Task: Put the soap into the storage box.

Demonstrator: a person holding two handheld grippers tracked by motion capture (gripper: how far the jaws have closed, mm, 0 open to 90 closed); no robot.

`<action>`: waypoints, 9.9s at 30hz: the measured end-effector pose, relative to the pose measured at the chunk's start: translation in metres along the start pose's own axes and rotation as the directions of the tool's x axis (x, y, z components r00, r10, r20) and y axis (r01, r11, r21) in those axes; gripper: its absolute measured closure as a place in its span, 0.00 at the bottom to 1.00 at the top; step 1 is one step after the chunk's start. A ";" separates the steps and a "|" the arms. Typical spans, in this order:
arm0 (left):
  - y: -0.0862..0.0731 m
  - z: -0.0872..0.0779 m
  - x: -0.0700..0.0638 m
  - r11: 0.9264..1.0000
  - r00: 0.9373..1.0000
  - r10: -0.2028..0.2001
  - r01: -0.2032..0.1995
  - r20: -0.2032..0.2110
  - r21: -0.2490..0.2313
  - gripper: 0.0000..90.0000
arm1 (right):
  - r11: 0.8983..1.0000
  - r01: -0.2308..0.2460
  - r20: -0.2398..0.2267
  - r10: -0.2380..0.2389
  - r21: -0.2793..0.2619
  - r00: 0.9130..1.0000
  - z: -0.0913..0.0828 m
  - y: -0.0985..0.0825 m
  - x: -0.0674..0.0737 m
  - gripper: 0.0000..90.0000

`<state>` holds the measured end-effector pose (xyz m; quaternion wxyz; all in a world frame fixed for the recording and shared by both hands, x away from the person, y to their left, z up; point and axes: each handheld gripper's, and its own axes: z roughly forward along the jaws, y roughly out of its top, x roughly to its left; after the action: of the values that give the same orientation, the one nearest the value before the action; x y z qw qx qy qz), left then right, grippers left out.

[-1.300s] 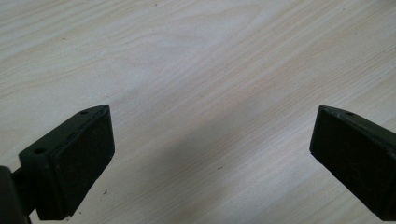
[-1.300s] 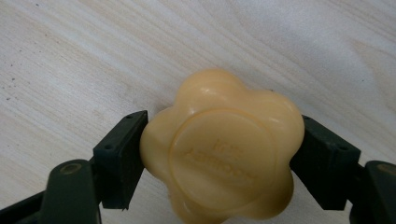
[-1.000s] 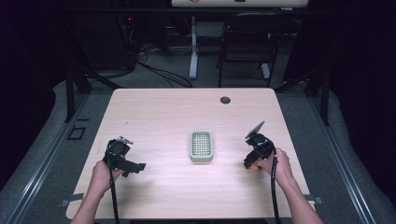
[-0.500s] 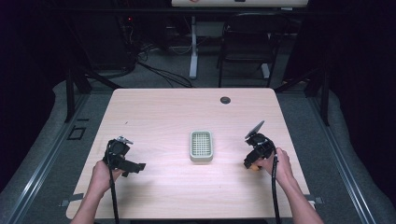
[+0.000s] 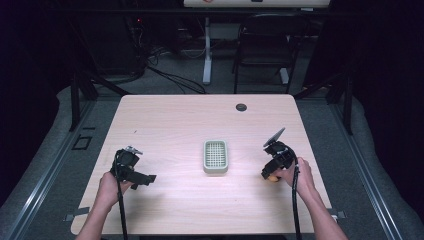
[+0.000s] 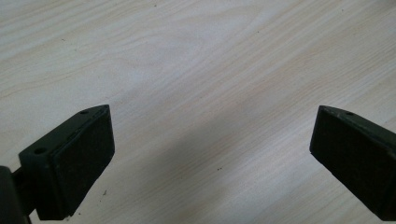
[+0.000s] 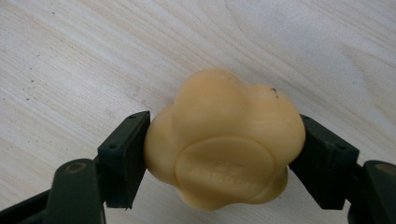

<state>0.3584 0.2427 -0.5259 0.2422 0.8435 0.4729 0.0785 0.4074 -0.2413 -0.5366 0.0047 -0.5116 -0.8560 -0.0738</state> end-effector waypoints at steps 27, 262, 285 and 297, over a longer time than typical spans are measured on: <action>0.000 0.000 0.000 1.000 1.000 -0.001 0.001 0.000 -0.001 0.00 | 1.000 0.011 -0.020 -0.011 0.001 1.000 0.010 0.000 0.000 0.28; 0.000 0.001 0.000 1.000 1.000 0.007 -0.007 0.014 0.003 0.00 | 0.970 0.237 -0.060 -0.240 -0.050 0.969 0.020 0.139 0.123 0.29; 0.000 0.001 0.000 1.000 1.000 0.009 -0.009 0.012 0.003 0.00 | 0.919 0.393 -0.063 -0.393 -0.024 0.917 0.021 0.136 0.120 0.29; 0.000 0.001 0.000 1.000 1.000 0.009 -0.009 0.013 0.004 0.00 | 0.909 0.415 -0.066 -0.417 -0.033 0.907 0.021 0.137 0.122 0.29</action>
<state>0.3586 0.2425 -0.5271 0.2435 0.8466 0.4676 0.0730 0.4715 -0.0681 -0.5310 0.0150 -0.3146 -0.9439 -0.0993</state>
